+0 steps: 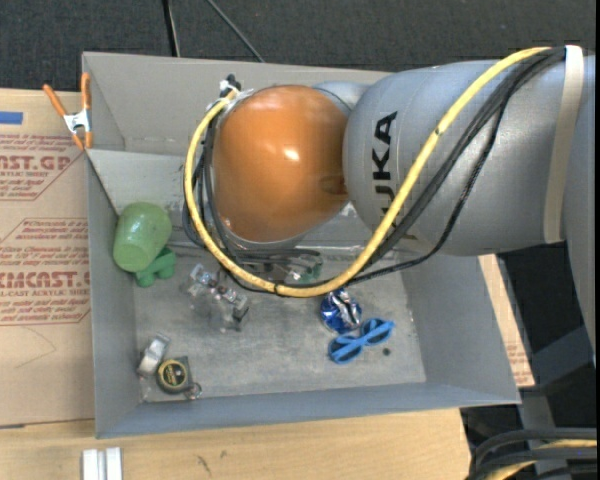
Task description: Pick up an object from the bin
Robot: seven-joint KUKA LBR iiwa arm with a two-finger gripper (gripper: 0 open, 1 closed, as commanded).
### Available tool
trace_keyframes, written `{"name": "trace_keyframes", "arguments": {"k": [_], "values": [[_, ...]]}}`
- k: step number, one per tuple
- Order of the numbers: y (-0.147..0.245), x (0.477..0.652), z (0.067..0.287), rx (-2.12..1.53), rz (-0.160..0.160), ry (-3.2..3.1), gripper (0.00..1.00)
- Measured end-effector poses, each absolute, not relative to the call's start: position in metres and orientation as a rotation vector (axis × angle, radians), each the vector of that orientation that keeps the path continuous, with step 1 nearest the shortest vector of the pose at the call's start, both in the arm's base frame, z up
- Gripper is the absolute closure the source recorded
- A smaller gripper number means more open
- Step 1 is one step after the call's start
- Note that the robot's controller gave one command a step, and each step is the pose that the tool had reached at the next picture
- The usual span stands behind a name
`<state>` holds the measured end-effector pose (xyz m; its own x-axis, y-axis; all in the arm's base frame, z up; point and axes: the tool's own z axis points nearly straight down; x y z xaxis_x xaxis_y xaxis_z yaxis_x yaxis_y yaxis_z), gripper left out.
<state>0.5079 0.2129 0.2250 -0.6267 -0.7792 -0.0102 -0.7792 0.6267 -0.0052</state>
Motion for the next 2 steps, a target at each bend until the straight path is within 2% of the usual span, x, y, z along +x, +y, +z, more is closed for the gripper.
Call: {"name": "trace_keyframes", "arguments": {"k": [1, 2], "values": [[0.213, 0.506, 0.22, -1.356, 0.003, 2.83, 0.0], [0.235, 0.485, 0.096, -1.6, 0.006, 2.709, 0.0]]}}
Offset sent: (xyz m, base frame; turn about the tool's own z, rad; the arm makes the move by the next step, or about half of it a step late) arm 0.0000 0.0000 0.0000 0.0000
